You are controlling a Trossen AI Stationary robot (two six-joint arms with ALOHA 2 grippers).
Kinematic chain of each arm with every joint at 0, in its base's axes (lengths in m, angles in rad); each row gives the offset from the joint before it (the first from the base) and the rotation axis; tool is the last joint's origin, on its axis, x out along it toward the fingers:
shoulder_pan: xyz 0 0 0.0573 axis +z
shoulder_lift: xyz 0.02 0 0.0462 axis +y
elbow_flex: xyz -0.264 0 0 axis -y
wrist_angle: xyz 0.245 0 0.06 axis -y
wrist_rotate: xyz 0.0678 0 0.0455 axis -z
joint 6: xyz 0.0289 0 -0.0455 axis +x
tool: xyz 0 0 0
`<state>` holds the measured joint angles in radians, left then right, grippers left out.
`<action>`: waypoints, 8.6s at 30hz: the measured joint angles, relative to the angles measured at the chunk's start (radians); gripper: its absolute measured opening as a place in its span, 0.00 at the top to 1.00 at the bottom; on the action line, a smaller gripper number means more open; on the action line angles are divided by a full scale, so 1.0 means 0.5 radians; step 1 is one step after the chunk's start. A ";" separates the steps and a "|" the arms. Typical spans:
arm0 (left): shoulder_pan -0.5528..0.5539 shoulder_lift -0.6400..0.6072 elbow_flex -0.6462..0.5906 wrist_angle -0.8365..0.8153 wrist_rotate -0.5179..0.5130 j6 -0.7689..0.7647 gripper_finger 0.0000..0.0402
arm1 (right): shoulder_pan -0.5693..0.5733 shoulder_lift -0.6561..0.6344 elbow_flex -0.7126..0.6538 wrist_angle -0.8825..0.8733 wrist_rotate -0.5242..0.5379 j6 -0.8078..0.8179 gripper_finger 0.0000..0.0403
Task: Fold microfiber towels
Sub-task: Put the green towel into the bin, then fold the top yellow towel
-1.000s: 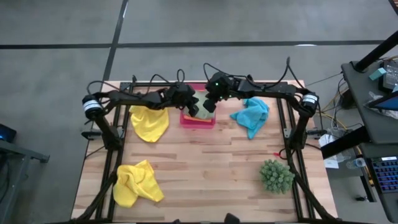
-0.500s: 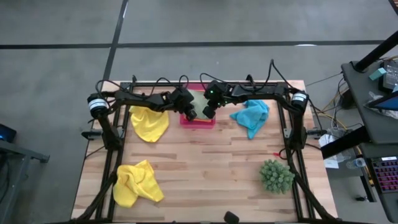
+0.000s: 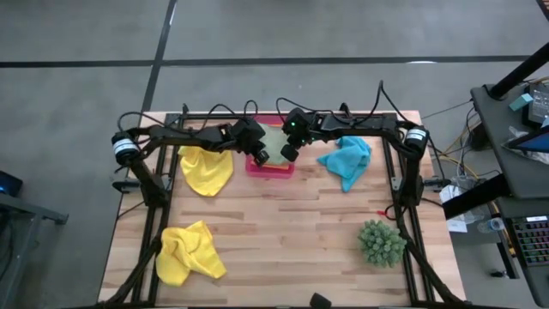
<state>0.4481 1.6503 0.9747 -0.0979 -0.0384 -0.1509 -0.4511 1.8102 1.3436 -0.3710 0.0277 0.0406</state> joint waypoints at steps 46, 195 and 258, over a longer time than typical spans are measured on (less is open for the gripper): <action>-0.080 0.076 0.035 -0.242 0.000 0.009 0.99 | 0.168 0.090 0.047 -0.274 -0.130 -0.001 0.98; -1.506 -0.752 0.350 -1.599 -0.432 -0.568 1.00 | 1.143 0.199 -0.627 2.119 0.421 0.180 0.48; -1.643 -1.212 0.458 -0.642 -0.870 0.859 1.00 | 1.291 -0.948 0.417 -0.729 0.203 -0.192 0.97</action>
<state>-0.3733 1.0441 1.2037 -0.4187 -0.4732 0.2787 0.1944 1.3364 1.5520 -0.7354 0.1292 -0.0555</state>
